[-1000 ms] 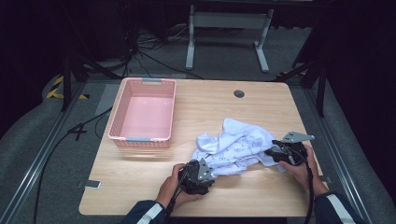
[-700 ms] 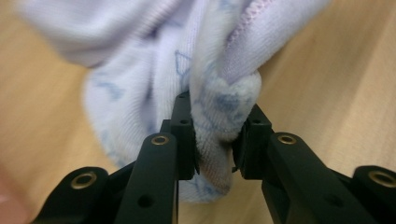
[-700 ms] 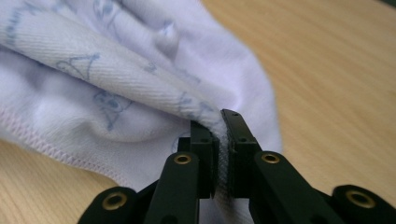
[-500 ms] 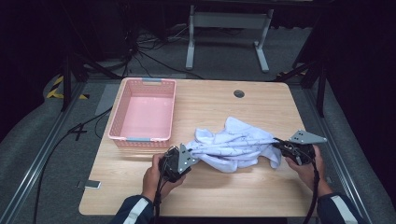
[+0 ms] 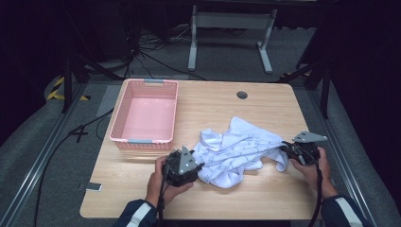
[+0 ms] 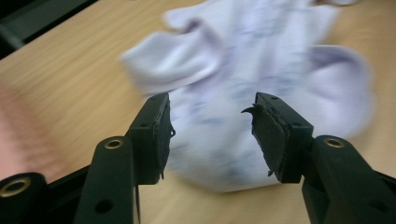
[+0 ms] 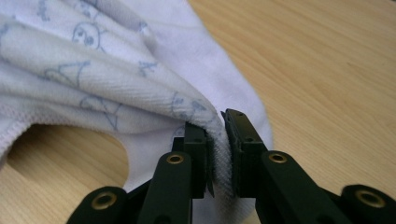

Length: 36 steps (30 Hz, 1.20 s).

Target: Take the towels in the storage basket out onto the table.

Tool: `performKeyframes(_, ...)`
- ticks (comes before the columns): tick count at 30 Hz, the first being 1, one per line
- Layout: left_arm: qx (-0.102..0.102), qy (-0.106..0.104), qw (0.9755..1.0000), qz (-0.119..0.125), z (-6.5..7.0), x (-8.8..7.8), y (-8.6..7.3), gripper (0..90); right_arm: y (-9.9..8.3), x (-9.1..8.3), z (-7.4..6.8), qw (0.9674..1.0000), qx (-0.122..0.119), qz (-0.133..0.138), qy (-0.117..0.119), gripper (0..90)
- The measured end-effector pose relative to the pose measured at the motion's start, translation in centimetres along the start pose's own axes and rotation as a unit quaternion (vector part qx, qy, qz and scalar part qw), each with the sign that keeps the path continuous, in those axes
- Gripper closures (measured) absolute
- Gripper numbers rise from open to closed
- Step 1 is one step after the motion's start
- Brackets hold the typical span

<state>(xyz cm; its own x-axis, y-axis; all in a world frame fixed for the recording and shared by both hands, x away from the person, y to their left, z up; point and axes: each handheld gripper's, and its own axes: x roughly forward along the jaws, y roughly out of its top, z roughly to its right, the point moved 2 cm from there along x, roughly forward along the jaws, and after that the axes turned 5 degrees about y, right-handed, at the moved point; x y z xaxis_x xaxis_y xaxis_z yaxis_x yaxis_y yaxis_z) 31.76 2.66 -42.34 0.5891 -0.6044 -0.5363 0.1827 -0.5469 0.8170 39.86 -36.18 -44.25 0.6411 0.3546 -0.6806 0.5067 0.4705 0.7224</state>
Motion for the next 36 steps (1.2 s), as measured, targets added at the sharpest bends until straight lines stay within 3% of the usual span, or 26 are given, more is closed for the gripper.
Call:
performKeyframes(1,0.0,0.0,1.0,0.0,0.0,0.0,0.0,46.9,-0.1,0.2,-0.2,1.0,-0.003,-0.007,0.004,80.3)
performKeyframes(2,0.043,-0.044,0.9981,0.004,2.5,0.6,0.8,46.8,-0.1,0.3,-0.3,0.9999,-0.008,-0.009,0.007,80.3)
performKeyframes(3,0.055,-0.057,0.9968,0.004,3.3,0.9,1.0,45.9,-0.1,0.4,-0.5,0.9999,-0.01,-0.01,0.008,80.3)
performKeyframes(5,0.072,-0.089,0.9934,-0.009,5.0,2.1,1.4,45.1,0.0,0.4,-0.7,0.9998,-0.015,-0.009,0.01,80.2)
performKeyframes(7,0.084,-0.101,0.9911,-0.023,6.0,3.5,1.5,43.5,0.0,0.5,-0.8,0.9996,-0.023,-0.01,0.013,79.1)
performKeyframes(10,0.076,-0.116,0.9893,-0.044,6.4,5.7,1.5,41.2,-0.1,0.6,-1.0,0.9995,-0.025,-0.011,0.015,77.9)
performKeyframes(14,0.07,-0.112,0.9892,-0.065,6.5,7.4,1.3,41.6,-0.1,0.6,-0.9,0.9995,-0.024,-0.013,0.017,77.8)
performKeyframes(16,0.081,-0.099,0.9878,-0.088,6.0,8.9,0.9,50.2,-0.1,0.6,-0.9,0.9995,-0.024,-0.012,0.015,78.7)
performKeyframes(17,0.081,-0.099,0.9878,-0.088,6.0,8.9,0.9,60.6,-0.1,0.6,-0.8,0.9996,-0.024,-0.011,0.014,79.5)
performKeyframes(18,0.071,-0.117,0.9859,-0.096,5.5,9.0,0.8,69.8,-0.1,0.6,-0.8,0.9997,-0.022,-0.009,0.01,81.2)
performKeyframes(20,0.093,-0.112,0.9832,-0.11,4.9,8.5,0.7,82.1,-0.1,0.3,-0.4,0.9997,-0.022,-0.005,0.003,83.5)
performKeyframes(23,0.098,-0.096,0.9835,-0.118,3.2,6.2,0.4,87.2,0.0,-0.2,0.2,0.9999,-0.011,0.007,-0.002,84.8)
performKeyframes(25,0.086,-0.08,0.9873,-0.107,1.9,4.6,0.1,87.4,0.1,-0.4,0.6,0.9999,-0.006,0.009,-0.007,84.9)
performKeyframes(26,0.071,-0.066,0.9901,-0.102,1.0,3.3,-0.3,87.4,0.1,-0.5,0.7,0.9998,-0.003,0.011,-0.014,85.0)
performKeyframes(27,0.071,-0.066,0.9901,-0.102,1.0,3.3,-0.3,87.4,0.1,-0.5,0.7,0.9998,-0.003,0.011,-0.014,85.0)
performKeyframes(28,0.066,-0.054,0.9913,-0.1,0.0,2.0,-0.7,87.4,0.4,-1.0,1.5,0.9994,0.001,0.018,-0.03,85.2)
performKeyframes(30,0.056,-0.021,0.9932,-0.1,-1.4,-0.1,-1.7,87.4,0.5,-1.2,1.7,0.999,0.008,0.023,-0.036,85.3)
performKeyframes(31,0.044,-0.011,0.9944,-0.095,-2.2,-1.0,-2.2,87.3,0.7,-1.8,2.6,0.9982,0.019,0.032,-0.048,85.4)
performKeyframes(32,0.036,-0.005,0.9947,-0.096,-2.7,-1.7,-2.6,87.3,0.7,-1.8,2.6,0.9982,0.019,0.032,-0.048,85.4)
performKeyframes(33,0.026,0.02,0.9949,-0.096,-3.7,-2.8,-3.3,87.3,0.7,-1.9,2.9,0.9977,0.022,0.038,-0.053,85.5)
performKeyframes(36,0.027,0.053,0.9925,-0.107,-5.3,-4.2,-4.4,87.3,0.6,-2.2,4.0,0.9964,0.047,0.045,-0.054,85.5)
